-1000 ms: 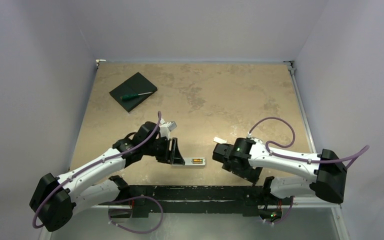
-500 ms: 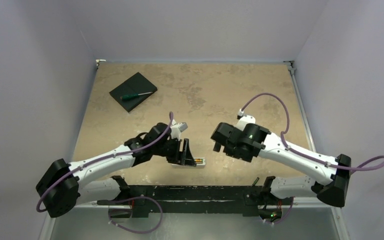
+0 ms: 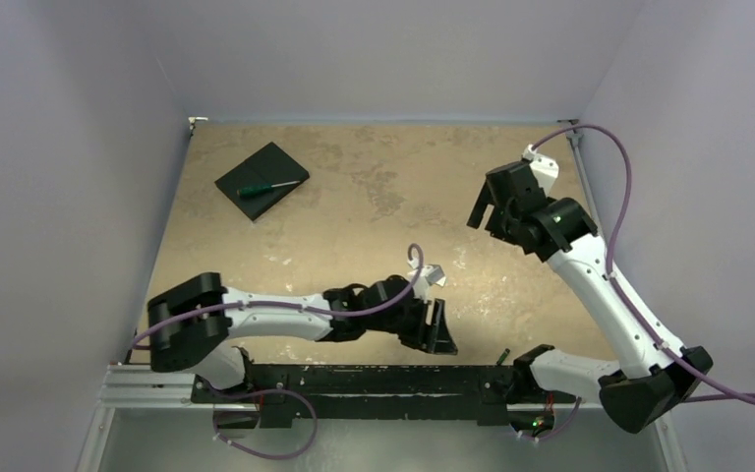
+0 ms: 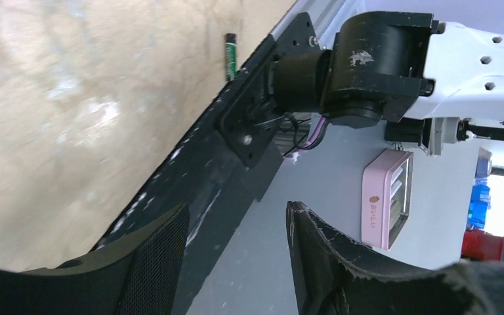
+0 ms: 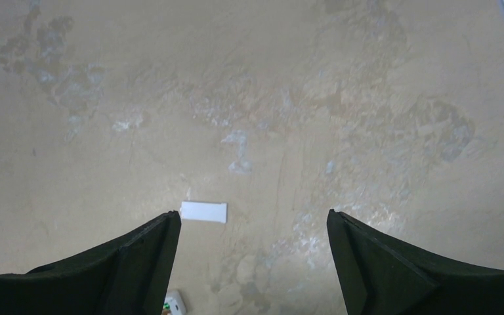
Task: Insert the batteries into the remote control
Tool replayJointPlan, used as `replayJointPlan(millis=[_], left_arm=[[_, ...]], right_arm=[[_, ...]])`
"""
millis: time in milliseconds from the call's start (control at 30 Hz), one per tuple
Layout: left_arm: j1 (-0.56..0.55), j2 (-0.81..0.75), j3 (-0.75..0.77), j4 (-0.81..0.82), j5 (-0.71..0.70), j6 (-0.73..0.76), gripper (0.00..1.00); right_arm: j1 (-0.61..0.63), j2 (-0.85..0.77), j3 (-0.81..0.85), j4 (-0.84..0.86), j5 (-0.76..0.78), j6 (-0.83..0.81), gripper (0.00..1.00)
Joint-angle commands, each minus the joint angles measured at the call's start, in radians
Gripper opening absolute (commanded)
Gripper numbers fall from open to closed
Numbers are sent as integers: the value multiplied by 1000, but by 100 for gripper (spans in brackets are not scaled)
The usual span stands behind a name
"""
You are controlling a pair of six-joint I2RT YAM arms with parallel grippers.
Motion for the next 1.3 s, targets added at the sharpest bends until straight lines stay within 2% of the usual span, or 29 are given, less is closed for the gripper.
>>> replayJointPlan(millis=[0,200,300,567,667,1033,1267], left_arm=[[-89,144,129,139,-96,-60,55],[-162,344,342,40,-202,-22,57],[-179,417,436,-53,-269,15,57],[-193,574,598,-172,-358,91,55],[-195,609,640,-237,-376,117,55],[-214,703,732,-270,-367,159,55],[-236,768,818,-376,-449,192,55]], right_arm=[[-131,5,69,102,-58,-194,91],[-257,-12,102,127,-133,-256,91],[-272,-16,102,123,-168,-268,92],[-276,-56,77,117,-192,-284,93],[-278,-72,70,109,-191,-289,93],[-278,-92,32,112,-203,-296,94],[-278,-98,12,119,-197,-298,94]])
